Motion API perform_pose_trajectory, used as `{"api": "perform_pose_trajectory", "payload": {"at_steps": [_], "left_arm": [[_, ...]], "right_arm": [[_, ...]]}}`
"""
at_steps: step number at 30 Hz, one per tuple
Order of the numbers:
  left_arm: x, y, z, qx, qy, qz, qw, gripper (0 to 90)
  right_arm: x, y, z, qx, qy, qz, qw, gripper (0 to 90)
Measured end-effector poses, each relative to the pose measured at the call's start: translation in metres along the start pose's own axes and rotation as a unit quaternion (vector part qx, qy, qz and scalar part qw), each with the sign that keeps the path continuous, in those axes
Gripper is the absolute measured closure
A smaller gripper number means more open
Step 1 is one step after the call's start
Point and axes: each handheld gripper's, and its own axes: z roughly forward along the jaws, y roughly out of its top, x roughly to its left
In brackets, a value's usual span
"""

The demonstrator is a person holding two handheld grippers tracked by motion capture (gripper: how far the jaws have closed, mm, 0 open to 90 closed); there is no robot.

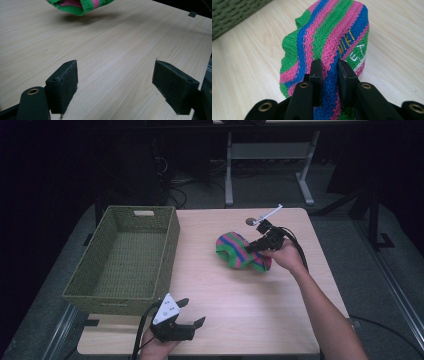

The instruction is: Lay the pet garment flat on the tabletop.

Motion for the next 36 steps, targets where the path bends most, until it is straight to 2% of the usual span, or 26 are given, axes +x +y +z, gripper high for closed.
{"api": "perform_pose_trajectory", "payload": {"at_steps": [15,23,29,36], "left_arm": [[-0.002,0.0,0.002,0.005,-0.004,0.0,1.0,20.2],[-0.001,0.0,0.002,0.004,-0.002,0.003,1.0,20.2],[-0.001,0.0,0.001,0.001,-0.002,0.003,1.0,20.2],[-0.002,0.0,0.001,0.003,-0.001,0.005,1.0,20.2]], "right_arm": [[0.006,-0.007,-0.032,-0.043,0.032,0.006,0.9985,75.4],[0.006,-0.011,-0.039,-0.047,0.037,0.011,0.9981,75.3],[0.013,-0.011,-0.044,-0.047,0.043,0.0,0.998,75.3],[0.029,-0.015,-0.048,-0.057,0.059,-0.022,0.9964,75.2]]}}
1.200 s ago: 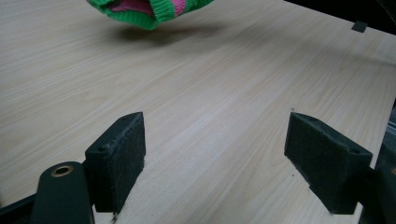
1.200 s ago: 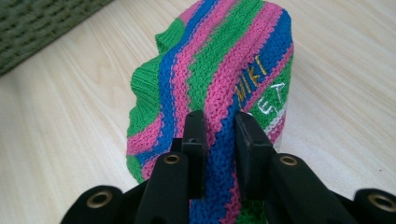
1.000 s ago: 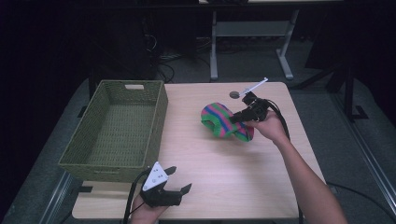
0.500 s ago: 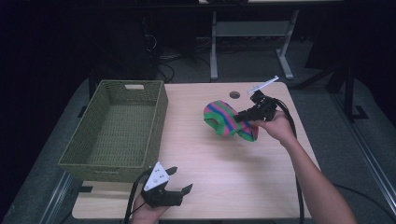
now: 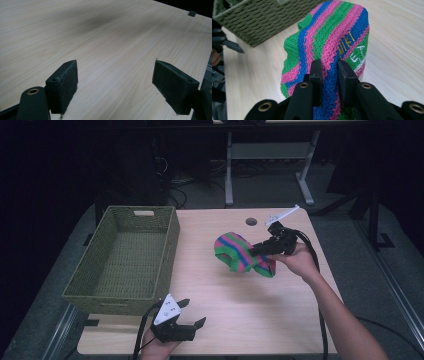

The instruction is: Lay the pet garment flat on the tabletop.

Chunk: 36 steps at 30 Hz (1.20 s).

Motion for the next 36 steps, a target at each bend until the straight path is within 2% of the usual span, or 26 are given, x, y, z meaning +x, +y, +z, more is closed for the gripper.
{"api": "perform_pose_trajectory", "payload": {"at_steps": [3,15,36], "left_arm": [[0.0,0.0,0.0,0.001,-0.001,-0.001,1.0,20.2],[0.0,0.0,0.001,0.003,-0.001,0.003,1.0,20.2],[-0.001,0.0,0.001,0.0,-0.001,0.001,1.0,20.2]], "right_arm": [[0.008,-0.002,0.0,0.006,0.007,-0.008,0.9999,75.3],[0.023,-0.014,0.005,0.01,0.019,-0.035,0.9991,75.3],[0.042,-0.032,0.009,0.008,0.039,-0.045,0.9982,75.2]]}}
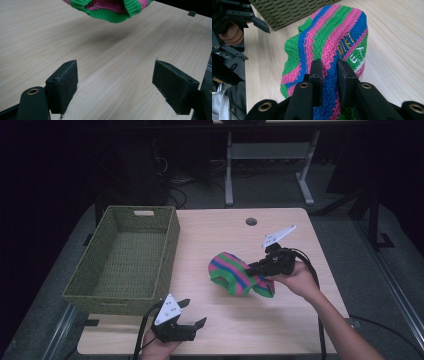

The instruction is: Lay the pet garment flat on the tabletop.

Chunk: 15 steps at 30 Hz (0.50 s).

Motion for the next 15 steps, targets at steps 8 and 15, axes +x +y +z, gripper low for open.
{"api": "perform_pose_trajectory", "payload": {"at_steps": [8,15], "left_arm": [[0.0,0.0,0.0,0.0,0.0,0.0,1.0,20.1],[0.001,0.0,-0.001,-0.001,0.001,-0.001,1.0,20.2]], "right_arm": [[0.008,-0.006,0.003,0.003,0.0,-0.006,1.0,75.2],[0.01,-0.013,0.009,0.008,0.003,-0.003,1.0,75.3]]}}
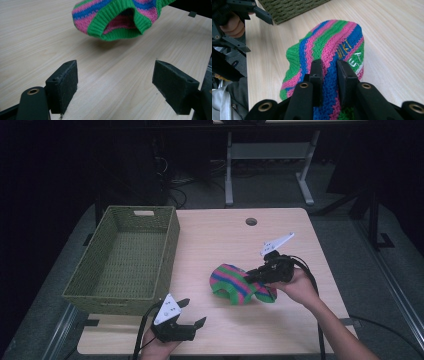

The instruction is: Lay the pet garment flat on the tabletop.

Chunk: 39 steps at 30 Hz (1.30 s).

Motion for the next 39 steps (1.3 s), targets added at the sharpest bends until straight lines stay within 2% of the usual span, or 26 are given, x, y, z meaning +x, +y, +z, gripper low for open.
{"api": "perform_pose_trajectory", "payload": {"at_steps": [6,10,16,24,31,37,39], "left_arm": [[-0.001,0.0,0.0,0.001,-0.001,0.001,1.0,20.2],[-0.001,0.0,0.0,0.0,0.0,0.001,1.0,20.2],[0.0,0.0,0.0,-0.001,0.001,-0.001,1.0,20.2],[-0.001,0.0,0.0,-0.001,0.001,0.0,1.0,20.2],[-0.001,0.0,0.0,-0.003,0.0,-0.002,1.0,20.2],[-0.002,0.0,0.0,-0.005,0.002,-0.002,1.0,20.2],[-0.001,0.0,-0.001,-0.005,0.002,-0.003,1.0,20.2]], "right_arm": [[0.001,-0.007,0.01,0.006,0.008,0.008,0.9999,75.7],[0.003,-0.014,0.022,0.025,0.009,0.005,0.9996,76.1],[0.004,-0.023,0.037,0.039,0.021,0.015,0.9989,76.1],[0.006,-0.036,0.052,0.059,0.018,0.017,0.9979,75.7],[0.009,-0.044,0.063,0.076,0.014,0.0,0.997,72.0],[0.01,-0.045,0.065,0.079,0.017,0.0,0.9967,68.2],[0.009,-0.045,0.065,0.078,0.018,0.003,0.9968,64.1]]}}
